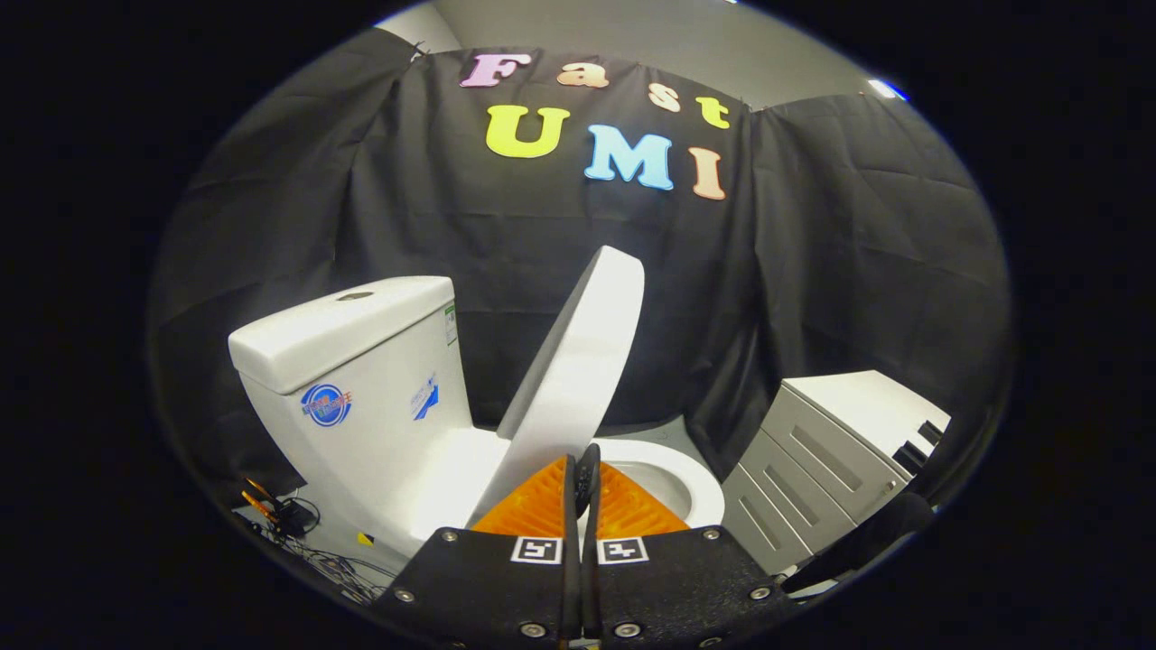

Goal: Open the toilet lid.

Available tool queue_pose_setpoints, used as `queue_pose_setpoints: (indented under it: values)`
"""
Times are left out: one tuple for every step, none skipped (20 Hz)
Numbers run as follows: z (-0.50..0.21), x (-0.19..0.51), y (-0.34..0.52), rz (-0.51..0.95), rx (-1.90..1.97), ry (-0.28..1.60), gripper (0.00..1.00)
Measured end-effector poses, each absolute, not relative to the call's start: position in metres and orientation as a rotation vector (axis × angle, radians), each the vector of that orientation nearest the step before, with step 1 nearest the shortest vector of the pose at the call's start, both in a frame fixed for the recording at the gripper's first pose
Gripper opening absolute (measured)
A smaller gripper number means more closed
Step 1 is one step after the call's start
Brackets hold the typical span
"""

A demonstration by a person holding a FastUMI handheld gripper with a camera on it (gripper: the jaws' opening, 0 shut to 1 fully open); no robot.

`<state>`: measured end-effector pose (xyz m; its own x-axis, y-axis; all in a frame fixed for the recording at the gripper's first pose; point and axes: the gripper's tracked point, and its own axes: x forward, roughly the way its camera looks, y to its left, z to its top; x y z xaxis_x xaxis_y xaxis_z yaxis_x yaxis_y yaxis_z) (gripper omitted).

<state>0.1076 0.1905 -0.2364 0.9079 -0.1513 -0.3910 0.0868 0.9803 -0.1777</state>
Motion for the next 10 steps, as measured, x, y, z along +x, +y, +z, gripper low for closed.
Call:
queue_pose_setpoints:
  values:
    - [-0.235, 0.109, 0.198, -0.12, -0.166, 0.411, 0.0]
    - [-0.232, 0.109, 0.206, -0.115, -0.174, 0.407, 0.0]
    - [-0.231, 0.11, 0.214, -0.108, -0.186, 0.405, 0.0]
    - [-0.228, 0.111, 0.221, -0.102, -0.202, 0.403, 0.0]
    - [-0.227, 0.112, 0.228, -0.098, -0.218, 0.399, 0.0]
    - [-0.225, 0.113, 0.234, -0.093, -0.228, 0.393, 0.0]
    - [-0.225, 0.113, 0.24, -0.089, -0.231, 0.387, 0.0]
    - [-0.224, 0.115, 0.246, -0.084, -0.229, 0.381, 0.0]
    - [-0.224, 0.116, 0.252, -0.081, -0.23, 0.38, 0.0]
    - [-0.224, 0.118, 0.256, -0.077, -0.233, 0.379, 0.0]
